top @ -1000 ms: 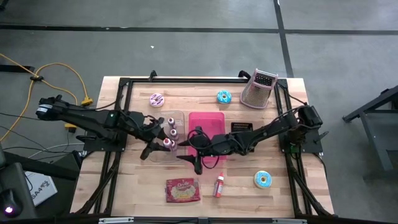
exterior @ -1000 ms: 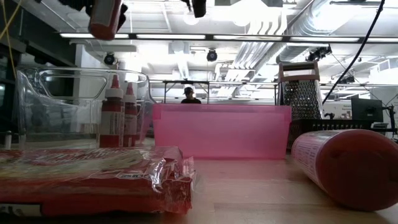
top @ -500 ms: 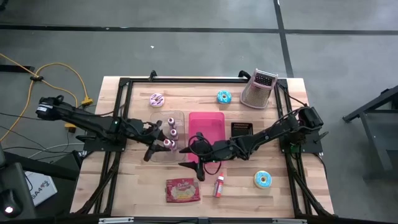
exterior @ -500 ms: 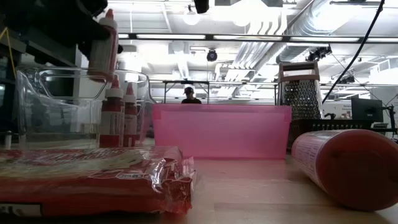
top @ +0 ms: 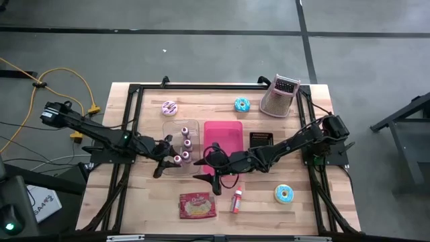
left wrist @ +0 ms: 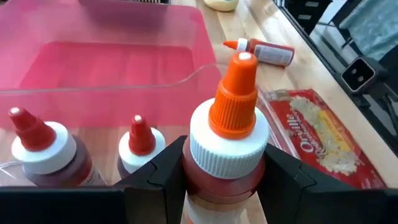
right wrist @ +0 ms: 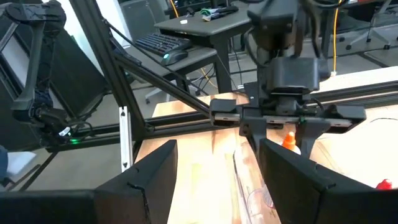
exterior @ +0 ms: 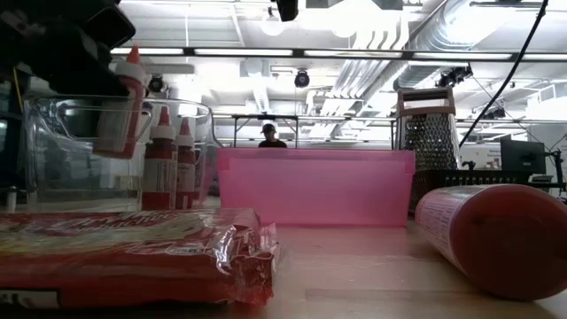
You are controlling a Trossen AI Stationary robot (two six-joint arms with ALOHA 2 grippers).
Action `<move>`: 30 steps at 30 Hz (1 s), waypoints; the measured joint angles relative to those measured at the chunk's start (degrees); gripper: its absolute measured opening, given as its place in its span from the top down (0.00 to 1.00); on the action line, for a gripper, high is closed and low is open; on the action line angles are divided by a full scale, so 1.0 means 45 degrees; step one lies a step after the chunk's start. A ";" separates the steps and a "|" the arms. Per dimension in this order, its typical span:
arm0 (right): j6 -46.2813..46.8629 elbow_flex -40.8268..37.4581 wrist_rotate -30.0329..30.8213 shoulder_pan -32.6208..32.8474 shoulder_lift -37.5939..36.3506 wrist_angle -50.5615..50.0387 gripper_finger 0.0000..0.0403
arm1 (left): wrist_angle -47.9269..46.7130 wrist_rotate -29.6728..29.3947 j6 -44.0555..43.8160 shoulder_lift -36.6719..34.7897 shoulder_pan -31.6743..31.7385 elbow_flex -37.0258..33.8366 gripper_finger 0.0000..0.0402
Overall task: Pick & Place Food Item
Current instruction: Put the right orange food coloring bottle into the transparent bin
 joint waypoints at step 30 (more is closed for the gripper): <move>0.0008 0.0000 -0.0029 0.0000 0.0000 0.0010 0.48 | 0.1492 -0.2607 0.0672 0.0005 -0.0645 -0.1347 0.63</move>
